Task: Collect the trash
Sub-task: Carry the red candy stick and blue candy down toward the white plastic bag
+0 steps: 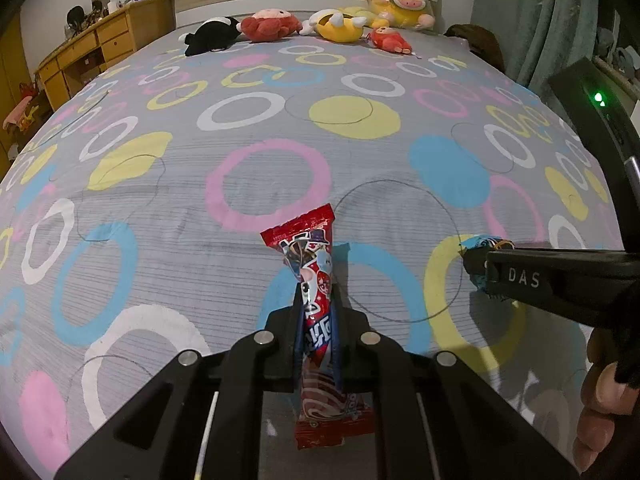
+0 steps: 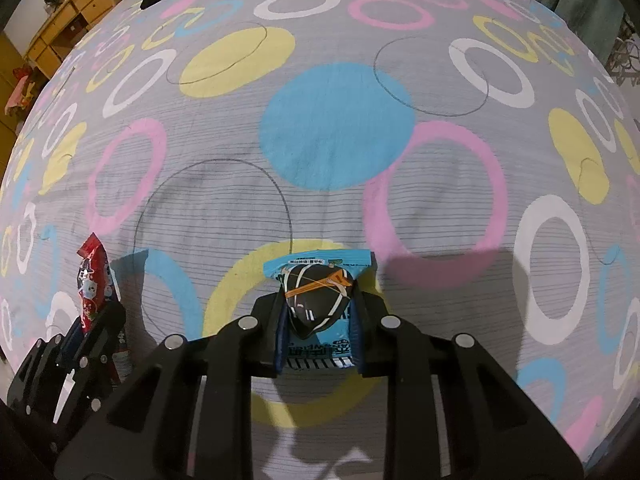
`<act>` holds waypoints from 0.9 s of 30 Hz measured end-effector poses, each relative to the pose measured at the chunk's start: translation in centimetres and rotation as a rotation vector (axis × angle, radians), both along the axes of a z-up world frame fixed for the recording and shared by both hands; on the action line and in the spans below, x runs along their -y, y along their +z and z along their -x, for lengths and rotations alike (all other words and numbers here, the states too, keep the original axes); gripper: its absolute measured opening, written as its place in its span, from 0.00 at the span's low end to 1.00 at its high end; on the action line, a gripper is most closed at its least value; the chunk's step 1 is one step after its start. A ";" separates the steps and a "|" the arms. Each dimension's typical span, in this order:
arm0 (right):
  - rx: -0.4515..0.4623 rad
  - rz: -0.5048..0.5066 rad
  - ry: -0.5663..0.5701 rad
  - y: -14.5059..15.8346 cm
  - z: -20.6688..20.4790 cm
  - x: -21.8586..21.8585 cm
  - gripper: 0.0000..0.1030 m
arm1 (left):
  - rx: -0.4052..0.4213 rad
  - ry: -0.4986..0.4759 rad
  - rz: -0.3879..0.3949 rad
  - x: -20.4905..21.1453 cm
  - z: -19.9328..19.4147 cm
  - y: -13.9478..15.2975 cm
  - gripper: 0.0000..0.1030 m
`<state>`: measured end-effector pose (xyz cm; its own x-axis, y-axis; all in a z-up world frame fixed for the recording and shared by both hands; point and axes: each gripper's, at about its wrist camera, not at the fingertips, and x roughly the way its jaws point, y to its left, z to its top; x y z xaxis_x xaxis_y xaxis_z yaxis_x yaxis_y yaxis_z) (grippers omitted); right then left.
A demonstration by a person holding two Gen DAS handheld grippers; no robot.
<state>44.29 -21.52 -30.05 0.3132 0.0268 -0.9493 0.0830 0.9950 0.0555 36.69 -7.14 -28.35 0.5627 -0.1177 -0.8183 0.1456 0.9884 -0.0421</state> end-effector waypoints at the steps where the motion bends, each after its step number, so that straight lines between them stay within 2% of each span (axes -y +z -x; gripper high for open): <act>1: 0.004 0.006 0.000 0.1 0.1 0.0 0.22 | 0.001 -0.001 -0.003 0.0 0.0 0.1 0.11; 19: 0.093 -0.004 -0.005 4.2 3.5 -0.2 0.22 | 0.045 -0.037 -0.019 0.0 1.6 2.2 0.11; 27: 0.160 -0.009 0.006 6.8 6.0 -0.5 0.22 | 0.083 -0.060 -0.042 -0.2 2.8 3.4 0.11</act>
<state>38.31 -21.05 -23.24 0.4599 0.0371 -0.8872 0.0661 0.9949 0.0759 33.89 -6.98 -24.92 0.6217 -0.1198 -0.7740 0.2059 0.9785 0.0139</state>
